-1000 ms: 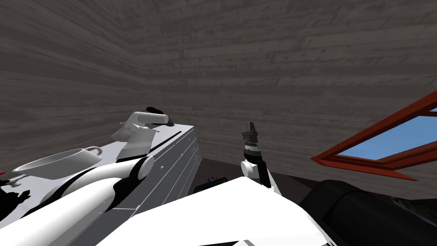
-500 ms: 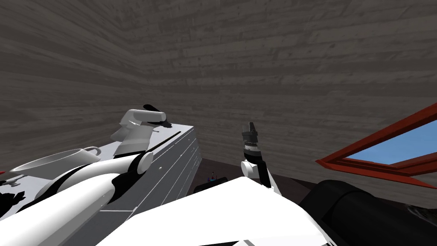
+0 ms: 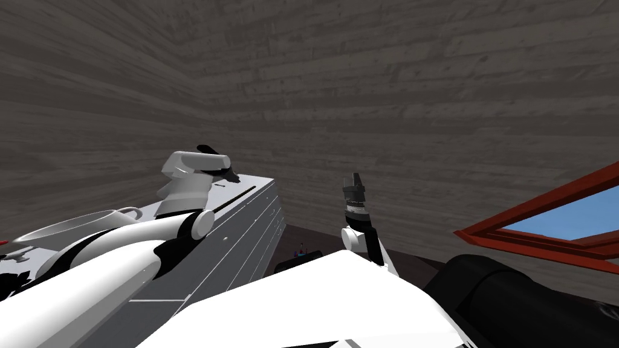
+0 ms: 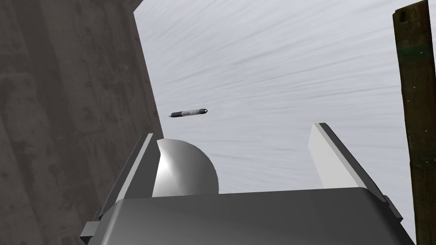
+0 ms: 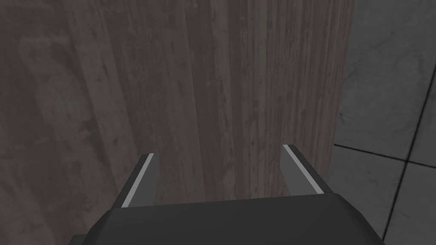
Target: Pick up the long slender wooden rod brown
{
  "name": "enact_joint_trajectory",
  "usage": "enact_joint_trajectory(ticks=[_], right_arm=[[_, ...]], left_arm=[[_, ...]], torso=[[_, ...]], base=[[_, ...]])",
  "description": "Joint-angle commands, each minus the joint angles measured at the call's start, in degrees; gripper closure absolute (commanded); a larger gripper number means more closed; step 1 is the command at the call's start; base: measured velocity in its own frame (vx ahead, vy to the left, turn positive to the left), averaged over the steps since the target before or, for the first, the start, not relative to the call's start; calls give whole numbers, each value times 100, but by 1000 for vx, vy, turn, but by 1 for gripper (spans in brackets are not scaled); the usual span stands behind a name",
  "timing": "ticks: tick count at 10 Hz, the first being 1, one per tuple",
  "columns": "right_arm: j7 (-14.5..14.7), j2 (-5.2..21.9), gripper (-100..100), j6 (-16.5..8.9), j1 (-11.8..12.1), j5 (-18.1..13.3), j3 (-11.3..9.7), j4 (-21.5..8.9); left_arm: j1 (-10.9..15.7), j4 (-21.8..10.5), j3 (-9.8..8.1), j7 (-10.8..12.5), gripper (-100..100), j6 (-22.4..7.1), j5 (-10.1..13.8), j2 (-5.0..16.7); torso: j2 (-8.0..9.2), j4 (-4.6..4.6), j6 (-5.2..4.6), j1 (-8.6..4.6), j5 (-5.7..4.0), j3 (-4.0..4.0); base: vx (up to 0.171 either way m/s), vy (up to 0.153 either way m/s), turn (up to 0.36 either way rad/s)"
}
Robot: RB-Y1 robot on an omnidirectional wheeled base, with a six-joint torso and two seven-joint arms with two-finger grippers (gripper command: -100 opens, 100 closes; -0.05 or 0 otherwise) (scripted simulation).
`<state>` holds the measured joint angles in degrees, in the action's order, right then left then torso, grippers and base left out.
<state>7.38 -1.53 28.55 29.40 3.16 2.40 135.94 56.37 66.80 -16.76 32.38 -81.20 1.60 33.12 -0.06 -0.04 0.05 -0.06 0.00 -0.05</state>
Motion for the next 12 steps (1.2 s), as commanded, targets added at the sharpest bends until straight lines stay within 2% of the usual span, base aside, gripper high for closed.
enact_joint_trajectory(ticks=[1,6,7,12], right_arm=[[0,0,0,0,0,0,0,0],[0,0,0,0,0,0,0,0],[0,0,0,0,0,0,0,0],[0,0,0,0,0,0,0,0]], left_arm=[[98,-209,-47,37,-100,-216,-33,28],[98,-209,-47,37,-100,-216,-33,28],[268,-496,-173,71,-100,-503,-69,118],[268,-549,-173,71,-100,-545,-69,118]], torso=[[0,0,0,0,0,0],[3,0,-3,11,2,1],[3,0,-3,9,2,2],[2,0,-4,10,2,1]], base=[[15,-45,78],[9,1,-15],[6,-28,61],[12,-11,11]])
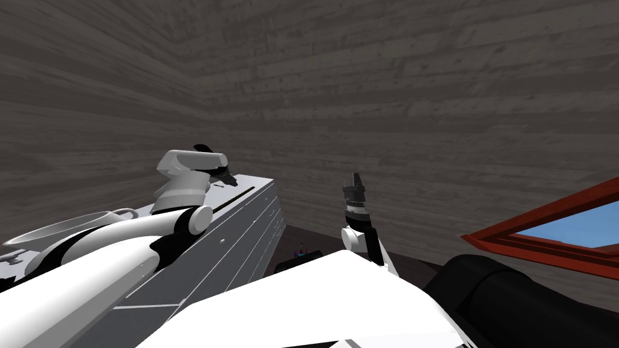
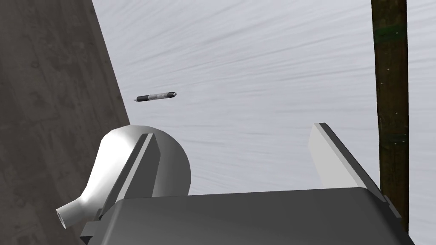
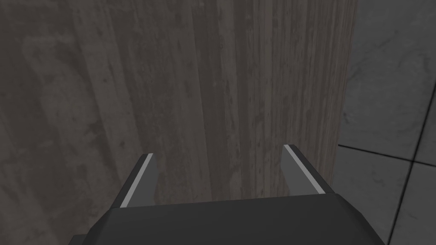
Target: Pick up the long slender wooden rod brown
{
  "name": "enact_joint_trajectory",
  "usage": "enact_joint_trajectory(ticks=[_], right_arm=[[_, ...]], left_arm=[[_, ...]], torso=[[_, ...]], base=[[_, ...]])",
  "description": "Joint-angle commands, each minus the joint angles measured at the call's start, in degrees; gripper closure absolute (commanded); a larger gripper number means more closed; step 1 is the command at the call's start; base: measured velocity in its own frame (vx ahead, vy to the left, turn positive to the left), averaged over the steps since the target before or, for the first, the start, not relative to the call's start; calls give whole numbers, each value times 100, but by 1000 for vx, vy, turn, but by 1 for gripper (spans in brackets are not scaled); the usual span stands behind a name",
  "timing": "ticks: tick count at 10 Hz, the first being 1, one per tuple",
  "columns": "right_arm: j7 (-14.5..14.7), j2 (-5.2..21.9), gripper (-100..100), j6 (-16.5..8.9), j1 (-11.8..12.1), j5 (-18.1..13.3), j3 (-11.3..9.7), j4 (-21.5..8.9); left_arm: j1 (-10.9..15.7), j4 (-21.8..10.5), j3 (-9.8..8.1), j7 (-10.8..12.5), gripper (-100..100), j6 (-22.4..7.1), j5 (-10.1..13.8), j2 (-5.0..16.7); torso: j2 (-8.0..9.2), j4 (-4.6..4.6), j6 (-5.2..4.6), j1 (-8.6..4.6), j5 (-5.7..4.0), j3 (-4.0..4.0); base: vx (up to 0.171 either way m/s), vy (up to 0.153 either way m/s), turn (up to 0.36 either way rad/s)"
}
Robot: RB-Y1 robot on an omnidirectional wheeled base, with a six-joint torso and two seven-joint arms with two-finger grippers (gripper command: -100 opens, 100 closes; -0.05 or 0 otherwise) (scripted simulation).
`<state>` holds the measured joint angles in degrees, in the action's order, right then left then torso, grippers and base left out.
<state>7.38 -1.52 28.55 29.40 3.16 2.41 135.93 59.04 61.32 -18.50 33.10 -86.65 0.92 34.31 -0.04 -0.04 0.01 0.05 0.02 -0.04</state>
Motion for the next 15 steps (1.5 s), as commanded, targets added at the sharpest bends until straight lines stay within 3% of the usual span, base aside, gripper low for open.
enact_joint_trajectory(ticks=[1,2,6,7,14,15], right_arm=[[0,0,0,0,0,0,0,0],[0,0,0,0,0,0,0,0],[0,0,0,0,0,0,0,0],[0,0,0,0,0,0,0,0],[0,0,0,0,0,0,0,0],[0,0,0,0,0,0,0,0]], left_arm=[[1,-1,0,0,-100,1,0,0],[150,-287,-122,27,-100,-286,-35,86],[150,-328,-122,27,-100,-310,-35,86],[278,-616,-240,47,-100,-596,-69,166],[278,-640,-240,47,-100,-603,-69,166],[388,-926,-351,61,-100,-880,-102,241]], torso=[[0,0,0,0,0,0],[1,0,1,-1,0,1],[-5,-1,0,-6,-1,-3],[-3,-1,0,-5,-1,-2],[-1,0,0,-1,0,0],[-1,0,0,-2,0,0]], base=[[6,-1,-5],[0,-26,63],[16,-17,20],[5,-35,73],[10,-5,-2],[6,-26,56]])
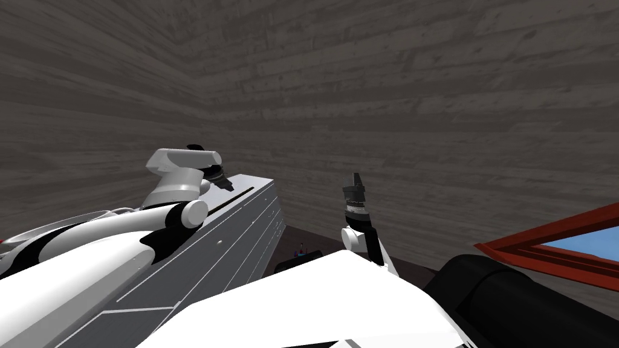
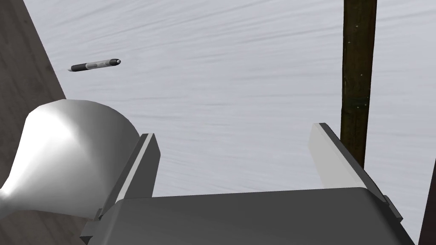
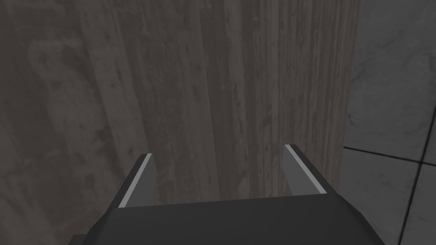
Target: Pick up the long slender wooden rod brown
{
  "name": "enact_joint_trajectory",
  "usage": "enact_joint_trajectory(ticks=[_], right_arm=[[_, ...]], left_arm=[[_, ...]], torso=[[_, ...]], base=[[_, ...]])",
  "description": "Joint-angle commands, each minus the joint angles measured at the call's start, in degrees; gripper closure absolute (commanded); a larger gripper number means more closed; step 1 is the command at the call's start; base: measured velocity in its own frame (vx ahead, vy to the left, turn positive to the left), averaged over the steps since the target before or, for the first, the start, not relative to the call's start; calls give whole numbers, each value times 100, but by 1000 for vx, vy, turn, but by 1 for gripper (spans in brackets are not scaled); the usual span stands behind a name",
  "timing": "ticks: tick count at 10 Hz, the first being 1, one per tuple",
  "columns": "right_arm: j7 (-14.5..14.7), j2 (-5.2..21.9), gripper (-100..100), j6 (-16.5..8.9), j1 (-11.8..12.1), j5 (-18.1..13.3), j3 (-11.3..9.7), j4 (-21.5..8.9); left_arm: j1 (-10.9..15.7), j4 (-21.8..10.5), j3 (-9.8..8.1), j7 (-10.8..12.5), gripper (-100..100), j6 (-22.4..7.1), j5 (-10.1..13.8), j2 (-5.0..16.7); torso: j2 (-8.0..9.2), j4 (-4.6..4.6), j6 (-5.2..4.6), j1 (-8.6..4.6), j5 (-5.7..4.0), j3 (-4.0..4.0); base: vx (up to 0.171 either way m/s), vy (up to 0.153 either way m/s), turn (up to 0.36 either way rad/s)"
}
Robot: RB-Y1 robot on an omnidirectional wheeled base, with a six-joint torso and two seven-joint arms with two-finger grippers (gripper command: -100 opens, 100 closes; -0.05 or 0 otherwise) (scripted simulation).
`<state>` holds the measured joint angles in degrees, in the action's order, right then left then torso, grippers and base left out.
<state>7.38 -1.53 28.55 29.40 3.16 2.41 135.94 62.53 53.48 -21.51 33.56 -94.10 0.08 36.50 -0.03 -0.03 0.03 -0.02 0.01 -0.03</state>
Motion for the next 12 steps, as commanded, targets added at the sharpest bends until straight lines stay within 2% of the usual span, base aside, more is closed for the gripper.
enact_joint_trajectory(ticks=[1,6,7,12], right_arm=[[0,0,0,0,0,0,0,0],[0,0,0,0,0,0,0,0],[0,0,0,0,0,0,0,0],[0,0,0,0,0,0,0,0]], left_arm=[[39,-149,-49,14,-100,-136,-18,22],[39,-149,-49,14,-100,-136,-18,22],[131,-421,-153,23,-100,-398,-49,90],[131,-421,-153,23,-100,-398,-49,90]], torso=[[0,0,0,0,0,0],[0,0,-3,5,0,0],[0,0,-3,7,1,0],[-2,-1,-4,9,1,-2]], base=[[6,-36,75],[9,-1,-8],[2,-19,44],[10,-6,4]])
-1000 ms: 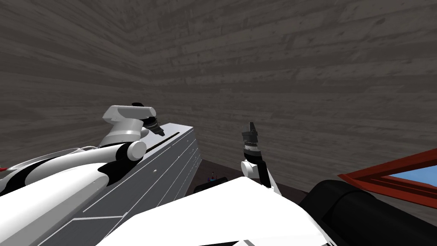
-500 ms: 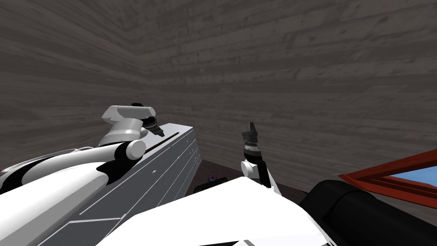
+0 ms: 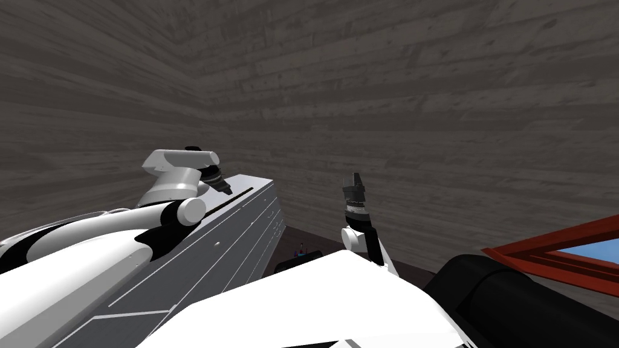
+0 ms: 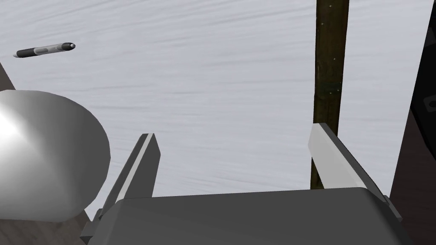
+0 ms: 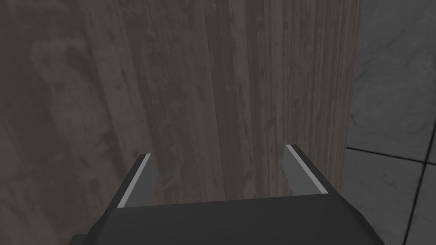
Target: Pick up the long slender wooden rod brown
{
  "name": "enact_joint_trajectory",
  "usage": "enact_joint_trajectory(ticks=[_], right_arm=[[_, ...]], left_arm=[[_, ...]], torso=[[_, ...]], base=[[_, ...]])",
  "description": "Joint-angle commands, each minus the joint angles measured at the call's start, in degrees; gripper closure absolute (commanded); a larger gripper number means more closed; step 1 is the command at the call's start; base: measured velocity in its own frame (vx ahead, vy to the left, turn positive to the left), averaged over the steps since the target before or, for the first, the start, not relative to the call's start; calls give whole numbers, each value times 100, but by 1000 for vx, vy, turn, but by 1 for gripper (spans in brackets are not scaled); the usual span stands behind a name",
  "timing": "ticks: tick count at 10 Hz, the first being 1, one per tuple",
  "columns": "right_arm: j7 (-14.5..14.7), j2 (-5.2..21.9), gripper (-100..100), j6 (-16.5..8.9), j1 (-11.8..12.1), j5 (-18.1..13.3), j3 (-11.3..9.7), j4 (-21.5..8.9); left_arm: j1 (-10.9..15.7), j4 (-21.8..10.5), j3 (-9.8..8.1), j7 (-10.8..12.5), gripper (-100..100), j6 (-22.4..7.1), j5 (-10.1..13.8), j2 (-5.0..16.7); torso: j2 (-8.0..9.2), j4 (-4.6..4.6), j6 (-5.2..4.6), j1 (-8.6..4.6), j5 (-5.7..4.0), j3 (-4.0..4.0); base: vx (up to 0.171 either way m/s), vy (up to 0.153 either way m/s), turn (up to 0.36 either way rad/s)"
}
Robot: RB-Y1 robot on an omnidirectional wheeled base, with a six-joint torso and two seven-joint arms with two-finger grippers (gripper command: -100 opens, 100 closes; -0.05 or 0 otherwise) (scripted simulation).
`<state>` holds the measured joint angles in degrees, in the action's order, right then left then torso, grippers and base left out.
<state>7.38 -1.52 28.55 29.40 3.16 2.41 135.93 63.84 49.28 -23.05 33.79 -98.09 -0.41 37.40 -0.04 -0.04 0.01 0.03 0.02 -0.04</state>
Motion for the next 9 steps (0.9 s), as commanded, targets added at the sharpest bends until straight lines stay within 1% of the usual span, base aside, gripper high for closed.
enact_joint_trajectory(ticks=[1,2,7,8,9], right_arm=[[0,0,0,0,0,0,0,0],[0,0,0,0,0,0,0,0],[0,0,0,0,0,0,0,0],[0,0,0,0,0,0,0,0],[0,0,0,0,0,0,0,0]], left_arm=[[0,-1,0,0,-100,1,0,0],[75,-251,-96,5,-100,-248,-29,61],[75,-251,-96,5,-100,-248,-29,61],[134,-478,-183,6,-100,-486,-56,114],[134,-478,-183,6,-100,-486,-56,114]], torso=[[0,0,0,0,0,0],[0,0,0,-2,-1,0],[1,0,0,0,0,1],[1,0,-1,1,0,1],[2,0,0,1,0,1]], base=[[9,-11,17],[9,-21,43],[8,-6,7],[7,-5,8],[5,-15,32]])
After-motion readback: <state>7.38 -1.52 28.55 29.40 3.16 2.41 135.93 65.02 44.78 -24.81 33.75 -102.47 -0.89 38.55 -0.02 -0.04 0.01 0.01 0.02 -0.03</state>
